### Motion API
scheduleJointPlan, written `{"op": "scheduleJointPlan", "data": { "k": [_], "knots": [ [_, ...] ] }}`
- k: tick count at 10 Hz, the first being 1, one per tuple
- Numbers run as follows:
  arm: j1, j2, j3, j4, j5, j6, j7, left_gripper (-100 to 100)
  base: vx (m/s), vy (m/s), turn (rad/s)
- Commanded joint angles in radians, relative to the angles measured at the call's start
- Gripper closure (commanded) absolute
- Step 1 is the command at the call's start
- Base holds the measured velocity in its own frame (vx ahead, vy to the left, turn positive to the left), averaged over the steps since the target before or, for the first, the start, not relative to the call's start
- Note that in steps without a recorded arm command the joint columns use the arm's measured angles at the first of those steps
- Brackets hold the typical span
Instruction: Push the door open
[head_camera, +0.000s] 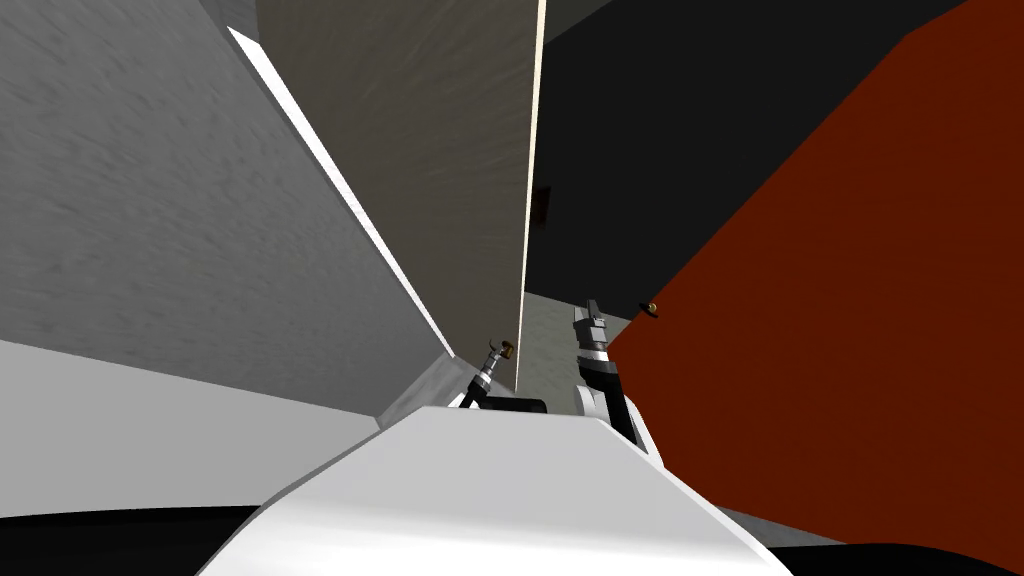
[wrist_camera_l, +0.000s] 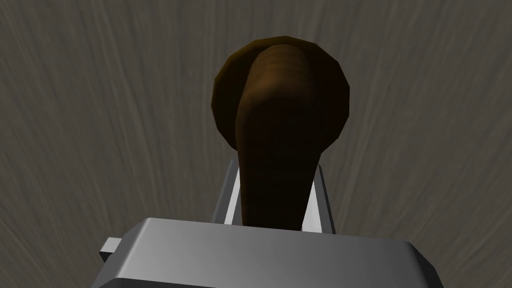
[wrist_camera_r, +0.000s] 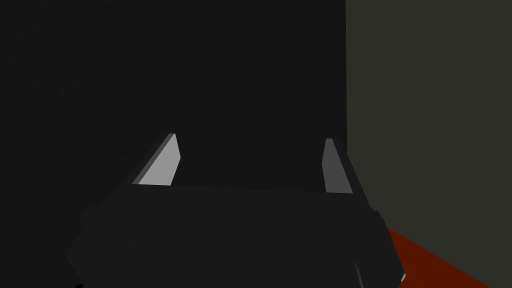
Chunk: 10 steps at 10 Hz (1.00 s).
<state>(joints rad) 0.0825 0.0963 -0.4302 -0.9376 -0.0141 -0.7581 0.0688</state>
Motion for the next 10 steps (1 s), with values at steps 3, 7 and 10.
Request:
{"op": "scheduleJointPlan", "data": {
  "k": [3, 7, 10],
  "knots": [
    [0.002, 0.000, -0.001, 0.001, 0.000, 0.000, 0.000, 100, -0.019, 0.008, 0.002],
    [-0.005, 0.002, 0.033, 0.014, 0.010, 0.005, -0.010, 100, 0.098, -0.064, 0.028],
    [-0.013, 0.000, 0.063, 0.024, 0.019, 0.006, -0.019, 100, 0.152, -0.112, 0.045]
  ]
}}
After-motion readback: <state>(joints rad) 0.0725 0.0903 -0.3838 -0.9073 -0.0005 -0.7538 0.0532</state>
